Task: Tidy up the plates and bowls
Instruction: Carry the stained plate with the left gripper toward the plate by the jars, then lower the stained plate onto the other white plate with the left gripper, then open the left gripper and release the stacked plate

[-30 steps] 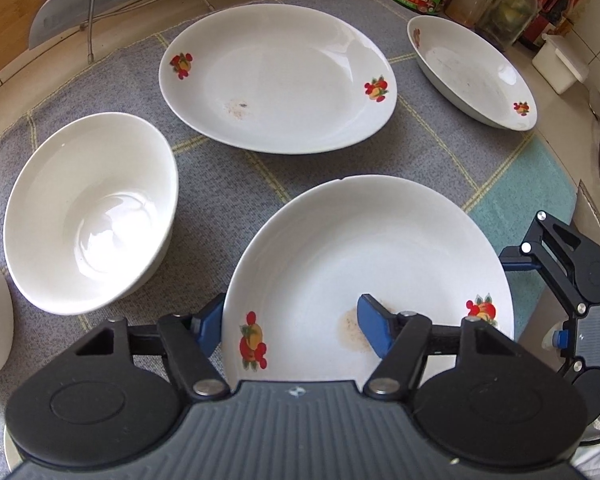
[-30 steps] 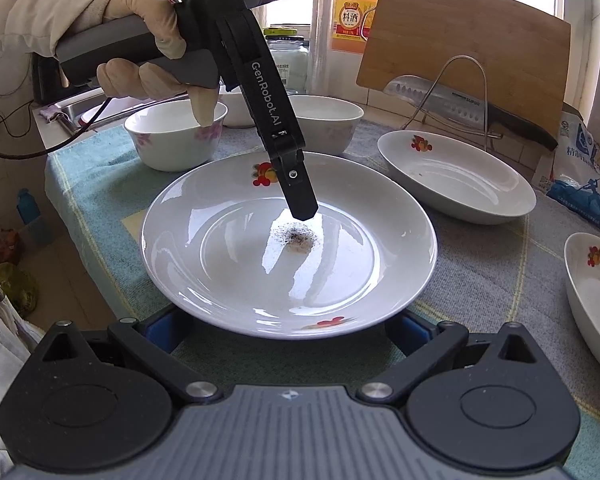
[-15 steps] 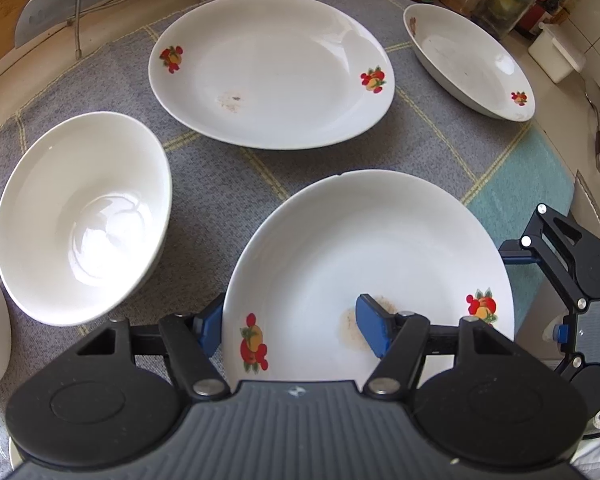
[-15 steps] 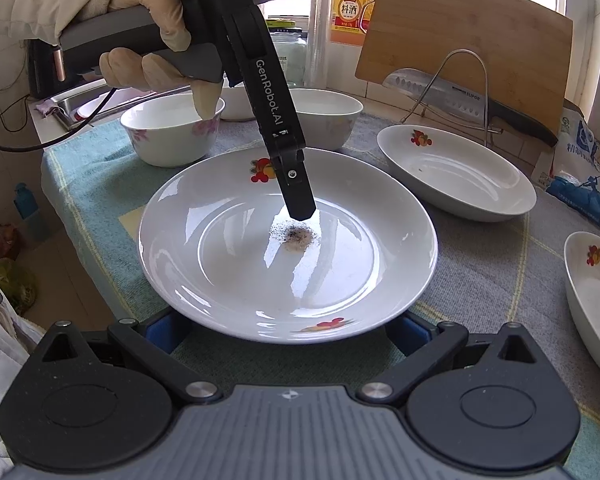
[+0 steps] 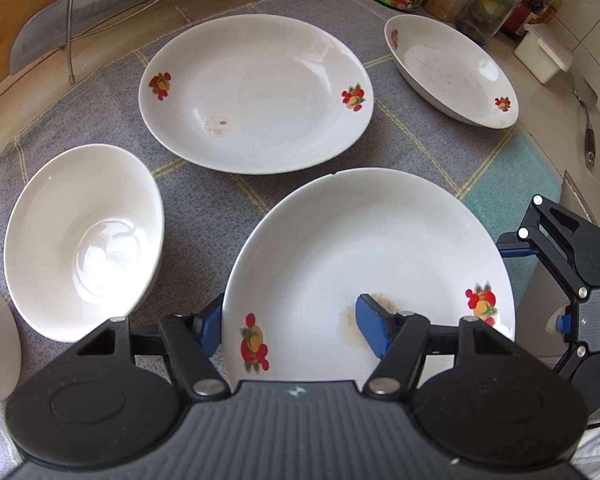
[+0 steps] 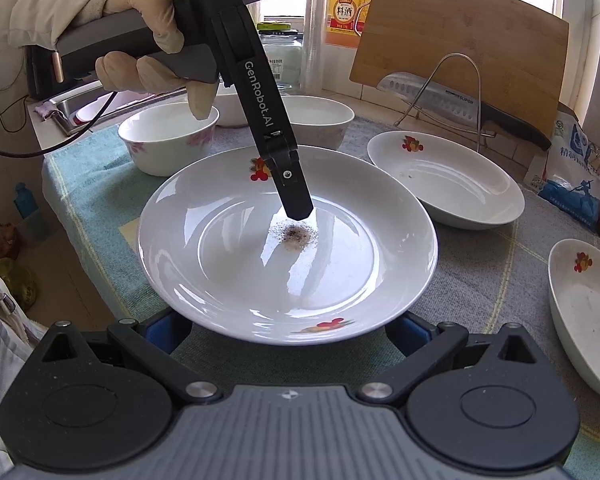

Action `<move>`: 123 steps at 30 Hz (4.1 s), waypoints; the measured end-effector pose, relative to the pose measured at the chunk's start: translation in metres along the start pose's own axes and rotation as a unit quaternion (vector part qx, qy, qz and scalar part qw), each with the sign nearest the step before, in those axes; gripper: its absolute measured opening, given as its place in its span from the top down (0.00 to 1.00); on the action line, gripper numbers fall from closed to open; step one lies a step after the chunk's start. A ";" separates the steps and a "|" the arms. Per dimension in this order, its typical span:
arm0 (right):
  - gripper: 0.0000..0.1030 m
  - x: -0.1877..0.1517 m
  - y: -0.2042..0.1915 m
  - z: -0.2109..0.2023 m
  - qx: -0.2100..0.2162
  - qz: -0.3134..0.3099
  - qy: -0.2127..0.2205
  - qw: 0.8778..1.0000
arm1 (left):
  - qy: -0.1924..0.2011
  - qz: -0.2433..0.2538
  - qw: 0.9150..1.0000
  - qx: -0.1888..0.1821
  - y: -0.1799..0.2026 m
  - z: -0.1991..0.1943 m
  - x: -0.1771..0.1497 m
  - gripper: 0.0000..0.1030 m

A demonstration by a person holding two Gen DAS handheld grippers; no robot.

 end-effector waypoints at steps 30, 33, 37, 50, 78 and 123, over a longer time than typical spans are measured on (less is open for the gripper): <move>0.00 -0.019 0.125 -0.065 -0.083 0.029 0.018 0.996 | 0.042 0.090 0.995 -0.017 0.093 0.020 0.137 0.36; 0.00 -0.023 0.139 -0.071 -0.095 0.038 0.018 0.995 | 0.042 0.103 0.994 -0.021 0.104 0.028 0.151 0.36; 0.00 -0.030 0.156 -0.079 -0.111 0.049 0.018 0.992 | 0.040 0.120 0.992 -0.028 0.116 0.041 0.167 0.36; 0.00 -0.049 0.198 -0.087 -0.138 0.082 0.006 0.987 | 0.027 0.149 0.987 -0.049 0.140 0.077 0.204 0.36; 0.00 -0.058 0.222 -0.092 -0.151 0.138 -0.016 0.979 | 0.008 0.162 0.985 -0.066 0.148 0.110 0.223 0.31; 0.00 -0.044 0.202 -0.097 -0.168 0.117 0.005 0.979 | 0.108 0.133 0.985 0.005 0.134 0.048 0.207 0.18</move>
Point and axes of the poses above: each gripper's, at about its wrist camera, not at the fingertips, and z roughly the way its jaws point, y to its right, x to its top, the point moved 9 cm from there along z, roughly the way its jaws point, and after that the axes turned 1 degree about y, right-handed, at the moved point
